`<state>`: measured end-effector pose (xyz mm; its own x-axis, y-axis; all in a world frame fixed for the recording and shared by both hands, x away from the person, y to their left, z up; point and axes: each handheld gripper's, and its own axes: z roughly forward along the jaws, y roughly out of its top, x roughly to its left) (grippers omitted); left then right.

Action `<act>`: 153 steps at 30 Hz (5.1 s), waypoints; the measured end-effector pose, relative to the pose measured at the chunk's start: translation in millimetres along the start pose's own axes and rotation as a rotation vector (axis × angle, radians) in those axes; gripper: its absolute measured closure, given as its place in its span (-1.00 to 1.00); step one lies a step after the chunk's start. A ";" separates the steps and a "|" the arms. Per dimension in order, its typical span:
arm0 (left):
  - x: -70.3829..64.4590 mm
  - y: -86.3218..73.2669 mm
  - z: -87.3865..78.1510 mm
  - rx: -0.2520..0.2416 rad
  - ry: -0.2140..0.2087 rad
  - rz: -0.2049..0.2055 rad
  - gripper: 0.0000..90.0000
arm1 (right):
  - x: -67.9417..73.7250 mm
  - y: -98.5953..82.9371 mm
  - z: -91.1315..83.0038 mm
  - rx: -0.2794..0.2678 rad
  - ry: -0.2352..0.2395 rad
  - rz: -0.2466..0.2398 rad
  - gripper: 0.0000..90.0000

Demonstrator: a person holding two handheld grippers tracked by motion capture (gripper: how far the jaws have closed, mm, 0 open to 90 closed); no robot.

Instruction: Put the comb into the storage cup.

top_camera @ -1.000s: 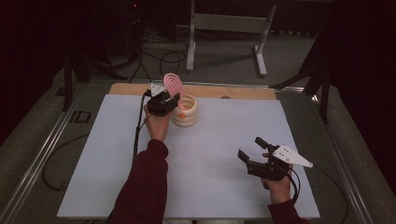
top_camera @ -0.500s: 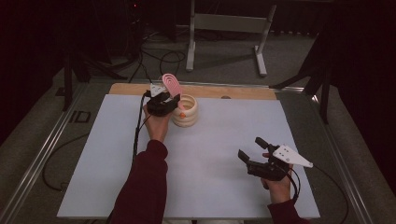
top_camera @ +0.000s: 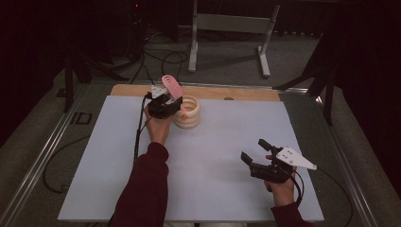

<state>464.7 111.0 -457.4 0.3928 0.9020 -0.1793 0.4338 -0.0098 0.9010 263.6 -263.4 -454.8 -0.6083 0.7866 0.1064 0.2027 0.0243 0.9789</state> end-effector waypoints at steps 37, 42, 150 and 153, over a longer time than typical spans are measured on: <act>5.8 5.7 -26.5 0.032 -0.025 0.082 -1.00 | 1.1 -2.3 2.0 0.017 -0.006 -0.014 -0.70; 7.4 3.6 -32.5 0.043 -0.042 0.094 -1.00 | 0.6 -2.5 1.9 0.017 -0.007 -0.015 -0.70; 49.4 -101.6 -229.2 -0.105 -0.083 0.177 -1.00 | -4.2 -18.3 1.1 0.099 -0.055 -0.063 -0.72; 49.7 -103.0 -232.5 -0.115 -0.082 0.178 -1.00 | -5.9 -19.2 -0.8 0.098 -0.058 -0.061 -0.73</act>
<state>251.0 257.2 -467.2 0.5218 0.8521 -0.0403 0.2577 -0.1124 0.9597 262.7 -269.0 -474.1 -0.5770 0.8160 0.0345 0.2424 0.1308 0.9613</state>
